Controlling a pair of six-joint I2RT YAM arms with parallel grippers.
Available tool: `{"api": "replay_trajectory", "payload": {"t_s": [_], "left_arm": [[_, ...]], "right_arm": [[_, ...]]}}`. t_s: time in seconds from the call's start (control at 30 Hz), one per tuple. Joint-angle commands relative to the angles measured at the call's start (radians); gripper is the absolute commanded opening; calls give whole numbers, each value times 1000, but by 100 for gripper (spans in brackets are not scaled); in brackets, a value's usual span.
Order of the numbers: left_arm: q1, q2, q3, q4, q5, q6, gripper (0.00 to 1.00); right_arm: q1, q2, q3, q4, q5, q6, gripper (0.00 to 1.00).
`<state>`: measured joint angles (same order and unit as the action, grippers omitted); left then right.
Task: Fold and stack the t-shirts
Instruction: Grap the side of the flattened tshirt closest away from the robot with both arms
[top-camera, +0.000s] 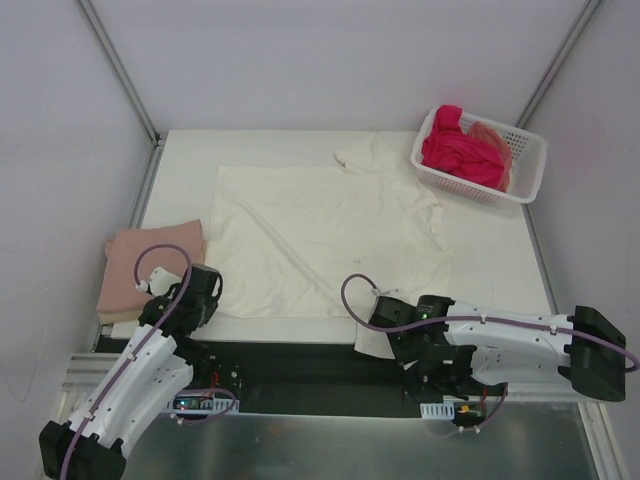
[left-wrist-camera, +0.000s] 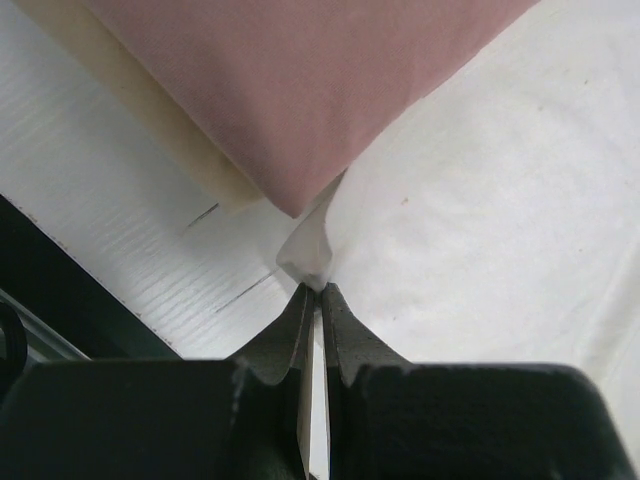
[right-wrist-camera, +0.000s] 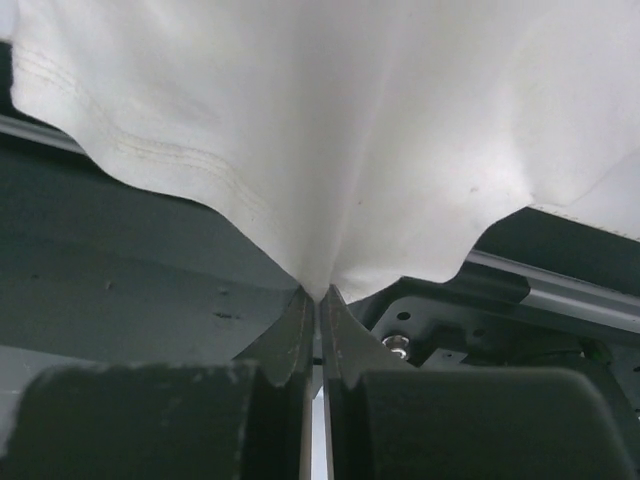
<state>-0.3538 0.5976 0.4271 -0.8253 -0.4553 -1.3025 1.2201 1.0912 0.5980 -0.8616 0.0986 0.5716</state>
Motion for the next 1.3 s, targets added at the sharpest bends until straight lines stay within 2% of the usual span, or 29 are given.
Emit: {"api": "replay_trajectory", "payload": {"t_s": [0.0, 0.27, 0.43, 0.53, 0.73, 0.93, 1.17, 1.27], "left_arm": [[-4, -28, -11, -78, -8, -15, 0], [-4, -73, 56, -172, -54, -32, 0], [-4, -131, 84, -213, -71, -20, 0], [-4, -113, 93, -210, -56, -8, 0], [-4, -27, 139, -143, -57, 32, 0], [-4, 54, 188, -42, -71, 71, 0], [-4, 221, 298, 44, -129, 109, 0], [-2, 344, 355, 66, -161, 127, 0]], "right_arm": [[27, -13, 20, -74, -36, 48, 0], [6, -34, 69, -200, 88, 30, 0], [-39, -27, 68, -169, 81, -24, 0], [-48, -8, 95, -137, 78, -65, 0], [-108, 29, 178, -166, 156, -130, 0], [-250, 38, 318, -223, 288, -236, 0], [-416, 127, 460, -151, 338, -389, 0], [-476, 179, 522, -103, 339, -449, 0]]}}
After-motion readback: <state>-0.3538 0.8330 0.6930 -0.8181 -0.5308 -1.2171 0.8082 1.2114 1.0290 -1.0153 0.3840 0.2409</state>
